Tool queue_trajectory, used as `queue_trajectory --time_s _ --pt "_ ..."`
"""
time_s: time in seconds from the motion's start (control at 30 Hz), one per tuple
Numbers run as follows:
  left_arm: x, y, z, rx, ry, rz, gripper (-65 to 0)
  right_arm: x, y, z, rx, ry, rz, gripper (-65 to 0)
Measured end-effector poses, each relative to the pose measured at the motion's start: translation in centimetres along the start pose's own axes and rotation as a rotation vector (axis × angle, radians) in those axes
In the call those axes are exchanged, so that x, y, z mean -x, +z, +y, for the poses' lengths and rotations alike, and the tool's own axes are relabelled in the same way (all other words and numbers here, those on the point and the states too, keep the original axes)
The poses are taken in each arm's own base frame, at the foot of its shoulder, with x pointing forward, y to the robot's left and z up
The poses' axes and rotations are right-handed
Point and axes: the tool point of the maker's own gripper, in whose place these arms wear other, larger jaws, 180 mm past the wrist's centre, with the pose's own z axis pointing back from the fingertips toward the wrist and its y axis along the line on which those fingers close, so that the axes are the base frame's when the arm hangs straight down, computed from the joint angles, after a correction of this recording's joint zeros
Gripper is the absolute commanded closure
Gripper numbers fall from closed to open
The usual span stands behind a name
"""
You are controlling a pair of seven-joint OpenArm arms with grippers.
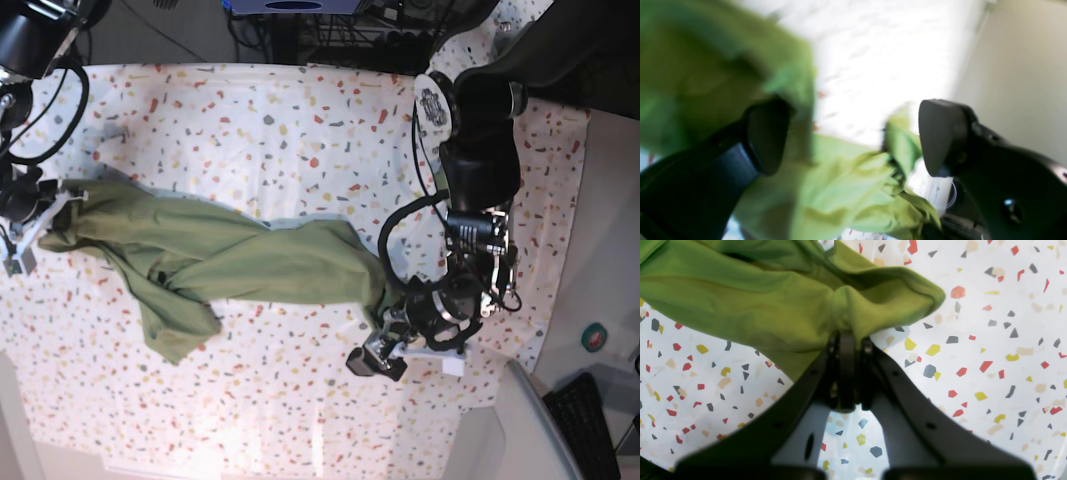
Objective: Layout the t-shirt on the table in an organized manner, then fold the t-shirt properly
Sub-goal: 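Regrasp the shirt fabric with the left gripper and drag it outward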
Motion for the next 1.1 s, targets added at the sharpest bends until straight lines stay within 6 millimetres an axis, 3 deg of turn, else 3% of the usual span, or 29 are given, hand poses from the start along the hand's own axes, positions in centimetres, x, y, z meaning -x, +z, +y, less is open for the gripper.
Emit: queue_trajectory --time_s 0.07,0.23,0.4,0.6,0.83,0.97,1.1 --pt "0.6 2.3 1.0 -0.016 -0.075 -0.030 -58.4 0.1 0.0 0.0 0.000 -0.003 0.001 0.0" --pt "7.1 8.1 6.8 -0.151 -0.256 0.072 -58.4 0.9 0.0 0.1 -0.003 -0.004 0.016 0.0" --pt "7.0 10.0 8.5 -0.175 -0.341 -0.032 -58.4 0.8 0.0 0.0 -0.001 -0.004 0.016 0.0" --pt "12.9 6.8 8.0 -0.110 -0.436 0.104 -58.4 0.7 -0.1 0.1 -0.004 -0.004 0.012 0.0" --pt "11.8 3.5 7.3 -0.090 -0.413 0.073 -57.6 0.7 -0.1 0.2 -0.004 -0.003 0.015 0.0" --pt "11.6 1.6 6.2 -0.087 -0.391 0.086 -42.9 0.8 -0.1 0.2 -0.004 -0.003 0.015 0.0" --pt "12.7 0.2 5.7 -0.087 -0.446 0.156 -19.7 0.8 -0.1 0.1 -0.002 -0.003 0.017 0.0"
